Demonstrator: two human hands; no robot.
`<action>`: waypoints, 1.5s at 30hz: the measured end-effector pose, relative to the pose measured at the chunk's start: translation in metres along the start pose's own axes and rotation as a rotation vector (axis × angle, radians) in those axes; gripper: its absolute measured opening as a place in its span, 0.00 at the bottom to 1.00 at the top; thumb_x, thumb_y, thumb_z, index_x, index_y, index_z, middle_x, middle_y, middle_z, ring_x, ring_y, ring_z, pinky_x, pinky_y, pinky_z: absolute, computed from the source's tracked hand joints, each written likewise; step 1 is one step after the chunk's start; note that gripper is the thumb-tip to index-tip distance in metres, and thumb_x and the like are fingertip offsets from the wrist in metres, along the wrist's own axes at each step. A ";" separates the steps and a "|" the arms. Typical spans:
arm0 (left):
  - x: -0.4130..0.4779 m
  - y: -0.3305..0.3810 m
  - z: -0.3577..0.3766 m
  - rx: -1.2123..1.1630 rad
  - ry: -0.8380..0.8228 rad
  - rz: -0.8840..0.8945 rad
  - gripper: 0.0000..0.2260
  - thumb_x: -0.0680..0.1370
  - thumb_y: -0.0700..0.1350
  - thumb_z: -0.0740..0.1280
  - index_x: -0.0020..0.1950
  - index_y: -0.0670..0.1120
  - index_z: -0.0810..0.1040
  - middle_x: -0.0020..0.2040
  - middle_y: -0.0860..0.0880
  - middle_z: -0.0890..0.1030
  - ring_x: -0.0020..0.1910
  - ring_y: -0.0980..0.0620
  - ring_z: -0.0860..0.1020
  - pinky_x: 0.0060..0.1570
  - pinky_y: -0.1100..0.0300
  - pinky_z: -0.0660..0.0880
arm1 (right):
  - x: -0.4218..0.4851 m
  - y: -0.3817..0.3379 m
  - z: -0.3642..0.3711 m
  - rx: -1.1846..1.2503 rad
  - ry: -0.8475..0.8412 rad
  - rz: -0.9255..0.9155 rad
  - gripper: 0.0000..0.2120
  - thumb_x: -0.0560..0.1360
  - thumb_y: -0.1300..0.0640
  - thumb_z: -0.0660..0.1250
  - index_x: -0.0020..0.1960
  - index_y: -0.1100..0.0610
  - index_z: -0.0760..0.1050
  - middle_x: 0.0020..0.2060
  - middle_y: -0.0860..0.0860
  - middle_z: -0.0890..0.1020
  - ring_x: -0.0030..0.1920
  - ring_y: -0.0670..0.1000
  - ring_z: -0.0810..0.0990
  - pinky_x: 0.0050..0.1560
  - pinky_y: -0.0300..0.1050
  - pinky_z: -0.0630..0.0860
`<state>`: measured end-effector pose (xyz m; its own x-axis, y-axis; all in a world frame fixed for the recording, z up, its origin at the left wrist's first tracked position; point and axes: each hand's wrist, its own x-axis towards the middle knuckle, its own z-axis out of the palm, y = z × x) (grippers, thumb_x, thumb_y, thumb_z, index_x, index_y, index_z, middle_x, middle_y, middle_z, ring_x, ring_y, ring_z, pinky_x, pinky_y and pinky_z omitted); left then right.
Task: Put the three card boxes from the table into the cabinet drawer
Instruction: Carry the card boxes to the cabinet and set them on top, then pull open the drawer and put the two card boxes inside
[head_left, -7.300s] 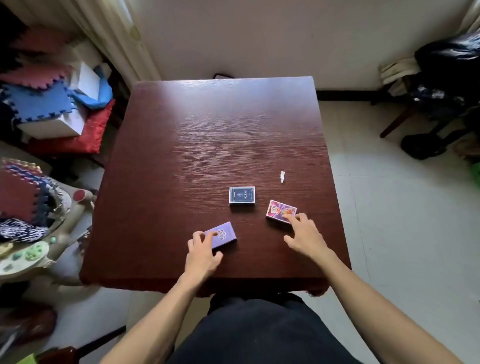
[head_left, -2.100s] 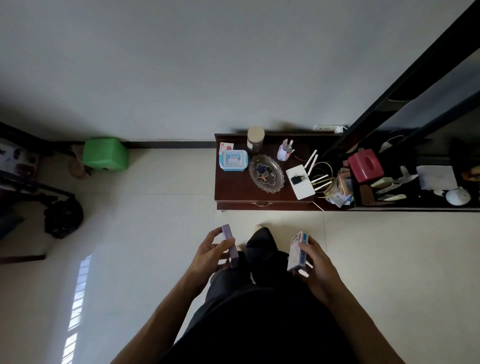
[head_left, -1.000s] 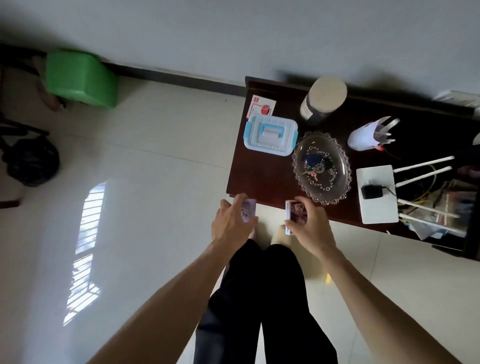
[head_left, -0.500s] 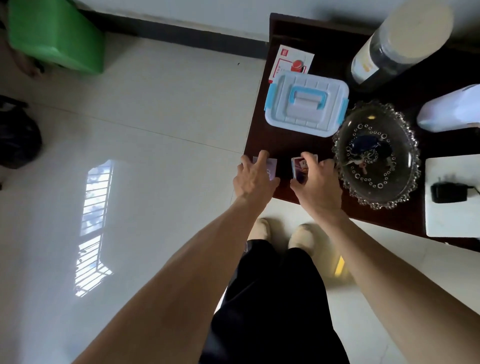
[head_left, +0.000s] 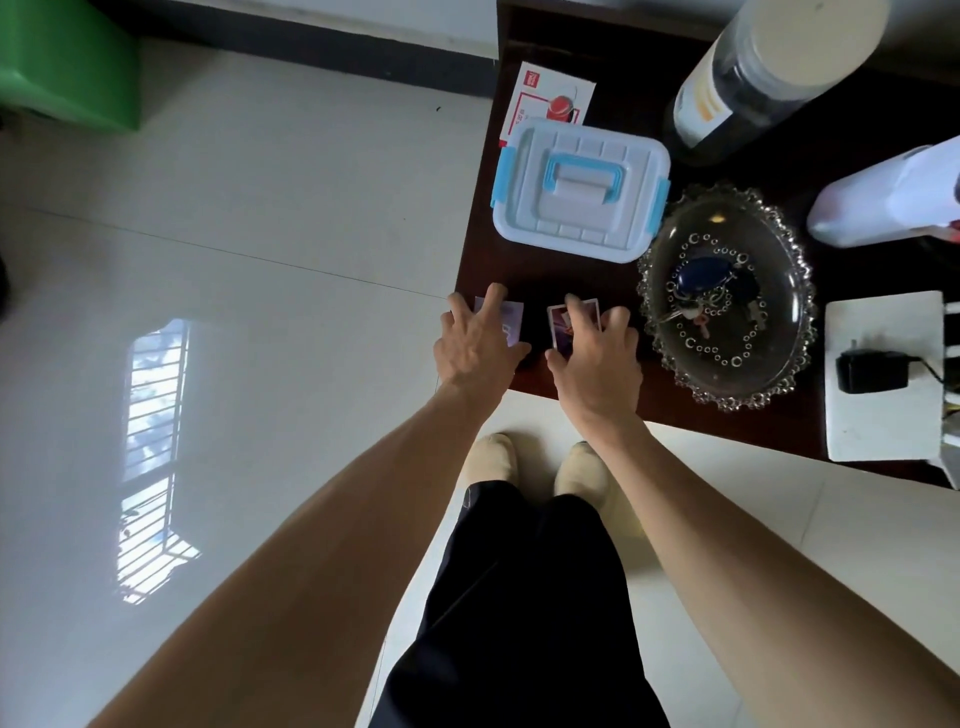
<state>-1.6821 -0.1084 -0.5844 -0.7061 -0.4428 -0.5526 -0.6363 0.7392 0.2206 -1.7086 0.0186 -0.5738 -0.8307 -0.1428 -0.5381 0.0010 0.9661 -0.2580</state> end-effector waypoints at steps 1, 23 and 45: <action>-0.001 0.001 -0.001 -0.001 -0.002 -0.007 0.31 0.70 0.54 0.75 0.67 0.55 0.64 0.60 0.43 0.71 0.56 0.42 0.75 0.44 0.53 0.75 | 0.000 0.000 0.000 -0.003 -0.003 -0.003 0.31 0.77 0.51 0.72 0.77 0.47 0.64 0.66 0.58 0.69 0.64 0.61 0.71 0.54 0.60 0.79; -0.121 -0.014 0.014 -0.870 -0.280 -0.533 0.16 0.76 0.50 0.67 0.61 0.47 0.73 0.48 0.45 0.83 0.41 0.50 0.82 0.42 0.54 0.78 | -0.137 0.128 0.012 -0.067 -0.262 -0.046 0.18 0.81 0.45 0.58 0.65 0.52 0.75 0.59 0.50 0.82 0.58 0.54 0.80 0.58 0.53 0.74; -0.071 0.054 0.105 -1.699 -0.322 -0.706 0.09 0.78 0.33 0.58 0.57 0.35 0.71 0.54 0.35 0.75 0.54 0.35 0.80 0.59 0.39 0.77 | -0.049 0.182 0.084 -0.226 -0.173 -0.154 0.27 0.76 0.52 0.66 0.72 0.59 0.69 0.70 0.54 0.74 0.73 0.57 0.69 0.68 0.56 0.71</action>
<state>-1.6334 0.0167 -0.6179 -0.2585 -0.1525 -0.9539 -0.4808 -0.8362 0.2639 -1.6213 0.1835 -0.6621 -0.7047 -0.3069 -0.6396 -0.2571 0.9508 -0.1730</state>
